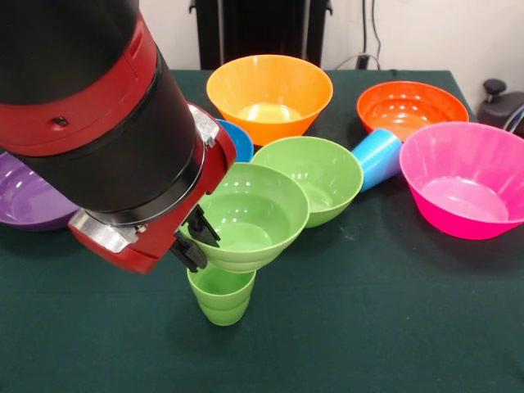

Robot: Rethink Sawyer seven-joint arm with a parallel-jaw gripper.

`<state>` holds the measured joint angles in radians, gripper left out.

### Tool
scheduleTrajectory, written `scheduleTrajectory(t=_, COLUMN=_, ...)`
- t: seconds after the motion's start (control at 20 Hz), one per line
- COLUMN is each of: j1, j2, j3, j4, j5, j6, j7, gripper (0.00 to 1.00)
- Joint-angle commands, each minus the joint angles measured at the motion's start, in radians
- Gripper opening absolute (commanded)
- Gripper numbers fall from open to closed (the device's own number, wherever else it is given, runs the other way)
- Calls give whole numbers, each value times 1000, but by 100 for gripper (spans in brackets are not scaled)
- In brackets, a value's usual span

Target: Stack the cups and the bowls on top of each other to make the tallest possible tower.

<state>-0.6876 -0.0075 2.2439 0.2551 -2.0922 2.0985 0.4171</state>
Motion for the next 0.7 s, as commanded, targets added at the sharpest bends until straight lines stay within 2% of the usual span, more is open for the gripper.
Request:
scheduleTrajectory(t=0.05, j1=-6, j2=47, j3=-126, j4=-83, j5=-37, j6=-40, j7=-181, gripper=0)
scheduleTrajectory(t=0.7, j1=-15, j2=56, j3=-141, j4=-68, j5=-3, j6=-85, j7=-188, gripper=0)
